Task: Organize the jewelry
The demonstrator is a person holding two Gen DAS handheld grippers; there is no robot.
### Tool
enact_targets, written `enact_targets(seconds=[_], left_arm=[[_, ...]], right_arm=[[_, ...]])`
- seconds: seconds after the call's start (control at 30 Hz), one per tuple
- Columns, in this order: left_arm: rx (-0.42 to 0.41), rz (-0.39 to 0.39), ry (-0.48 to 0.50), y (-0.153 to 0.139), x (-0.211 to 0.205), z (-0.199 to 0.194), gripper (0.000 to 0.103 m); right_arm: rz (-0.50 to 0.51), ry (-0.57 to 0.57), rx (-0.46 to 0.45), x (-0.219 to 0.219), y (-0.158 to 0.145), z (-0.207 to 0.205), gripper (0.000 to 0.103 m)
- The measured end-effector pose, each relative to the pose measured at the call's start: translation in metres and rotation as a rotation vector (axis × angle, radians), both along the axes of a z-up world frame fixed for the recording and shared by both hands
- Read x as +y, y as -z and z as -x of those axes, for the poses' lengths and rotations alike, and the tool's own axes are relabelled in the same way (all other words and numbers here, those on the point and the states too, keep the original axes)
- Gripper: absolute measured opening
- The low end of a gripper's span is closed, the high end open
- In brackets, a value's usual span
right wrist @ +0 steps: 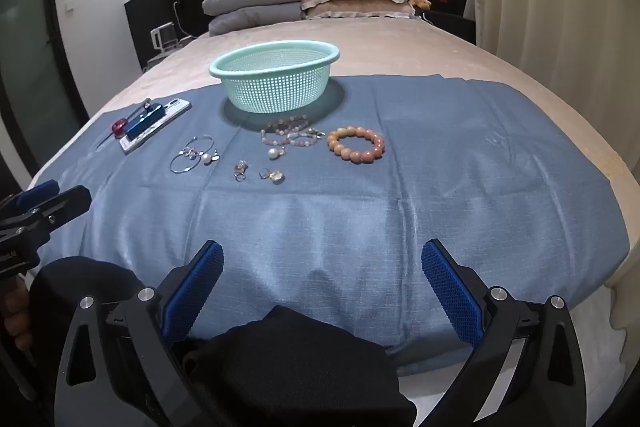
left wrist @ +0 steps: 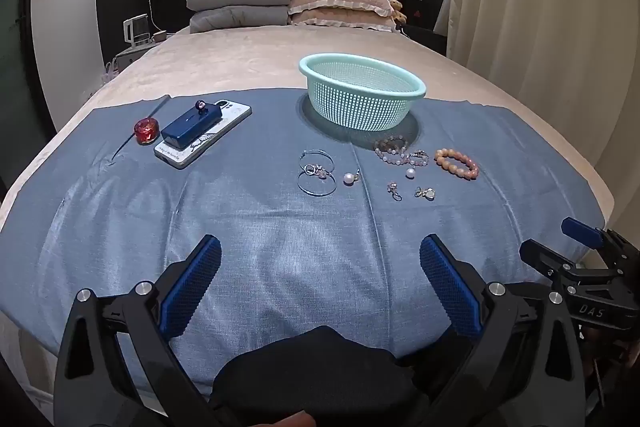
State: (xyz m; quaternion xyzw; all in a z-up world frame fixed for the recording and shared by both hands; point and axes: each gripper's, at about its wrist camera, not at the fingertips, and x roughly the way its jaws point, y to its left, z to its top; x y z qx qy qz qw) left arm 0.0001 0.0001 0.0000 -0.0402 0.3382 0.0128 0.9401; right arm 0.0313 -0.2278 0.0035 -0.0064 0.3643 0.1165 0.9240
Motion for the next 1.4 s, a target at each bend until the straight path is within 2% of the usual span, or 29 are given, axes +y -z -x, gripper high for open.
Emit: enact_targets(seconds=[0.27,1.4], left_arm=[[0.001,0.022,0.023,0.0037,0.005,0.0012,0.097],[0.018,0.011,0.028,0.0035,-0.0009,-0.0027,0.097]], right_arm=[[0.003,0.002,0.0,-0.0006,0.0023,0.0003,0.095],[-0.002,-0.011,0.034,0.0024,0.0063,-0.003,0.095]])
